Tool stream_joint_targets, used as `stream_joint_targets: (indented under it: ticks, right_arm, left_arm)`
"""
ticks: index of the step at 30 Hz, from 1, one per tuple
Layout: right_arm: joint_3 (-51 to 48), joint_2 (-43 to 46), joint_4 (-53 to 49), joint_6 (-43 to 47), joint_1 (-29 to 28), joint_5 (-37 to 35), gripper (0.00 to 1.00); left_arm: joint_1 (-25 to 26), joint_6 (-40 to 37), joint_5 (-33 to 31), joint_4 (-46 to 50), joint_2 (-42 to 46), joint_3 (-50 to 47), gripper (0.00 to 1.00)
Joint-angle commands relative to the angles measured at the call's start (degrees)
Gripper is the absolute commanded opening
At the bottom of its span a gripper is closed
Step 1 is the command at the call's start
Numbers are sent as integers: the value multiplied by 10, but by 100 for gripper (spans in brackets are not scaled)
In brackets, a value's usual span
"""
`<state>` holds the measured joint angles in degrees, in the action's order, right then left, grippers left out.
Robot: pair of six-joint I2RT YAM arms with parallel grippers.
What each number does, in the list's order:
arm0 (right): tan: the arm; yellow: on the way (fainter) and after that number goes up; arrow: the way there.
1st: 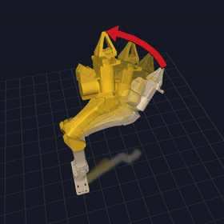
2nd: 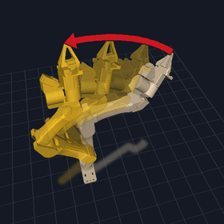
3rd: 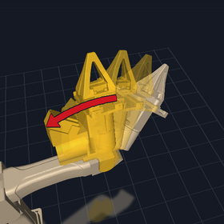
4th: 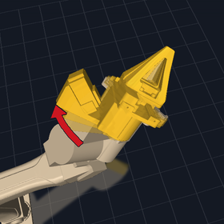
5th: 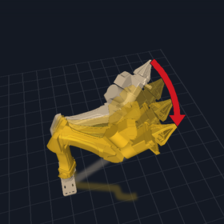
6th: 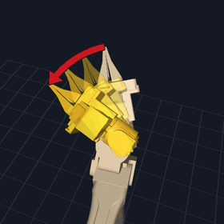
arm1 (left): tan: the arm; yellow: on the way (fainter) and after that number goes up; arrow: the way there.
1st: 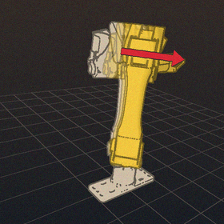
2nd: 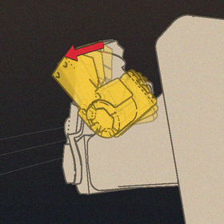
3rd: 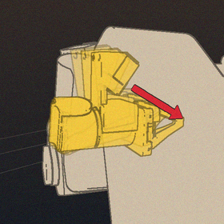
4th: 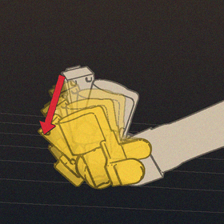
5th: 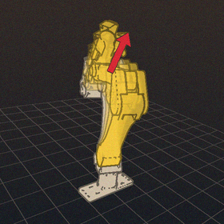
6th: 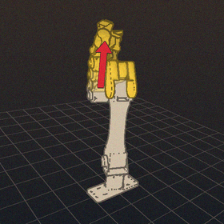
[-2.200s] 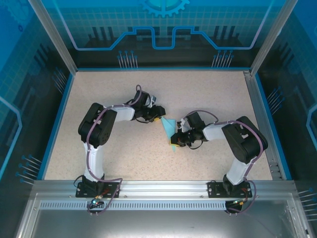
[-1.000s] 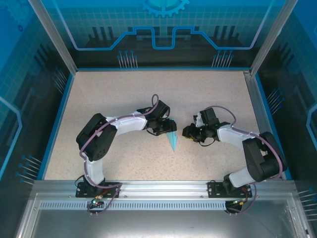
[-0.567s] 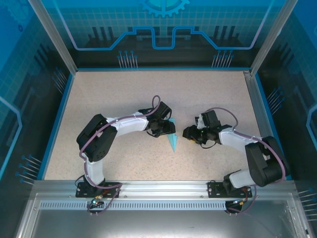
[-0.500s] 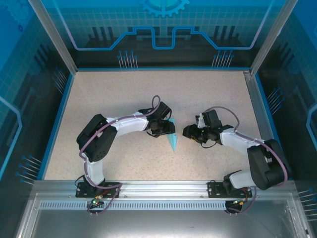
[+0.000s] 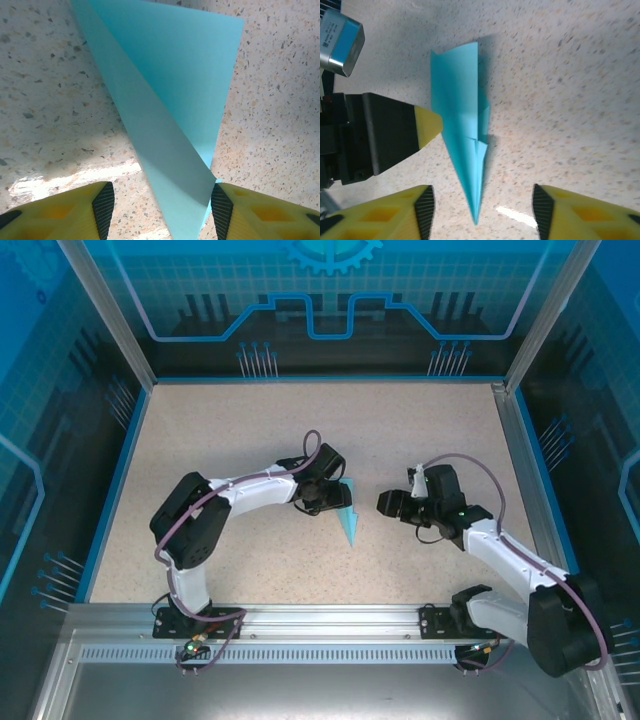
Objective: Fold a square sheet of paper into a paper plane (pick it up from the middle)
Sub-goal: Fold the wing for the fifth time at the center of the table.
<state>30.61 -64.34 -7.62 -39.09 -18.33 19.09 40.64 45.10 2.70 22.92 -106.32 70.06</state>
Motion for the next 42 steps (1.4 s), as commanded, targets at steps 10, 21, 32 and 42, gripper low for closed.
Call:
stream_joint_targets:
  ticks: [10, 21, 32, 42]
  right_arm:
    - [44, -192, 134, -39, -75, 123, 28]
    - [69, -245, 139, -32, -130, 126, 23]
    - [42, -326, 189, -59, -80, 125, 21]
    - [27, -343, 179, -52, -69, 131, 21]
  left_arm:
    - [1, 3, -23, 24, 21, 29, 55]
    - [-23, 16, -1, 3, 32, 21, 56]
    - [-25, 9, 34, -39, 44, -2, 49]
    - [-25, 6, 97, -81, -10, 7, 38]
